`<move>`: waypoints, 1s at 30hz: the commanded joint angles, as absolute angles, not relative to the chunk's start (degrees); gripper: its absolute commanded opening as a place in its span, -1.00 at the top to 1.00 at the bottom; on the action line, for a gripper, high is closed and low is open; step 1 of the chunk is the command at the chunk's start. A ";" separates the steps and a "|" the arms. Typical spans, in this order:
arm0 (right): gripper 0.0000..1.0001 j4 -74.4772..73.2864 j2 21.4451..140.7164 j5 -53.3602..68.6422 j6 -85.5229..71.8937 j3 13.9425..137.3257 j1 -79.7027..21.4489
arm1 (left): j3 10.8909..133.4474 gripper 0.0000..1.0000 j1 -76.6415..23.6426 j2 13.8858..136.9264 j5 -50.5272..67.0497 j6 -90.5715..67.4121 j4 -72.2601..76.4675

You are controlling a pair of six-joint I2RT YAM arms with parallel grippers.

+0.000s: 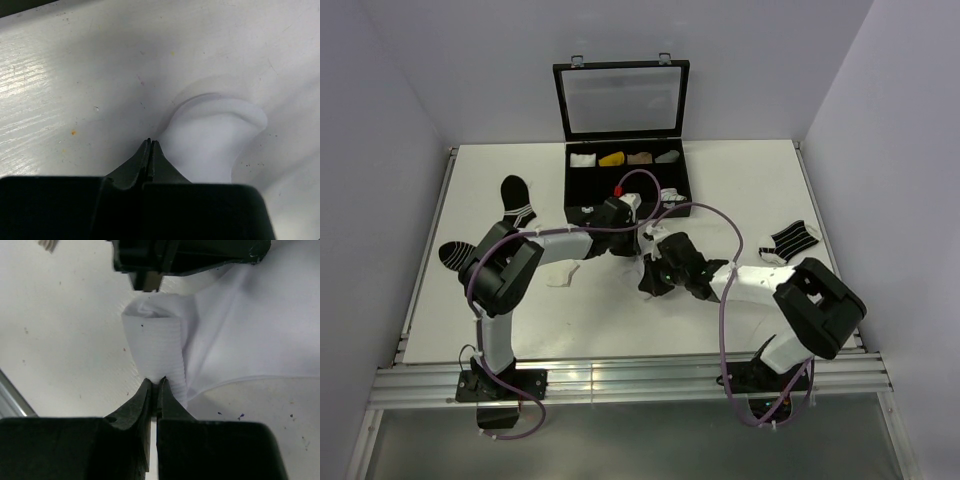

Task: Roll the socks
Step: Roll the sock at the center of the board.

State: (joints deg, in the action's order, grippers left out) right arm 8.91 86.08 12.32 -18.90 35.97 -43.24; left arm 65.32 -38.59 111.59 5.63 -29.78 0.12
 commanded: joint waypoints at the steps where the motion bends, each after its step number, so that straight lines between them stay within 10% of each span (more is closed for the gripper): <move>1: 1.00 7.11 88.67 22.47 -21.35 34.28 -39.92 | 62.93 0.99 -37.44 114.70 -1.58 -29.00 -6.94; 8: 1.00 6.24 98.34 32.42 -21.01 37.79 -34.72 | 61.70 0.92 -37.44 113.12 -0.88 -31.37 -4.93; 18: 1.00 7.47 102.22 37.88 -22.24 38.23 -30.67 | 58.98 0.00 -37.35 99.17 -12.63 -38.32 -7.64; 30: 1.00 11.42 102.92 38.23 -25.58 35.68 -29.53 | 42.11 -0.40 -37.62 79.91 -13.46 -61.25 -7.74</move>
State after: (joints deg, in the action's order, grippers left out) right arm 18.11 99.79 41.30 -25.87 38.98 -29.95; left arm 46.50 -37.47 83.05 -15.18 -52.45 -9.61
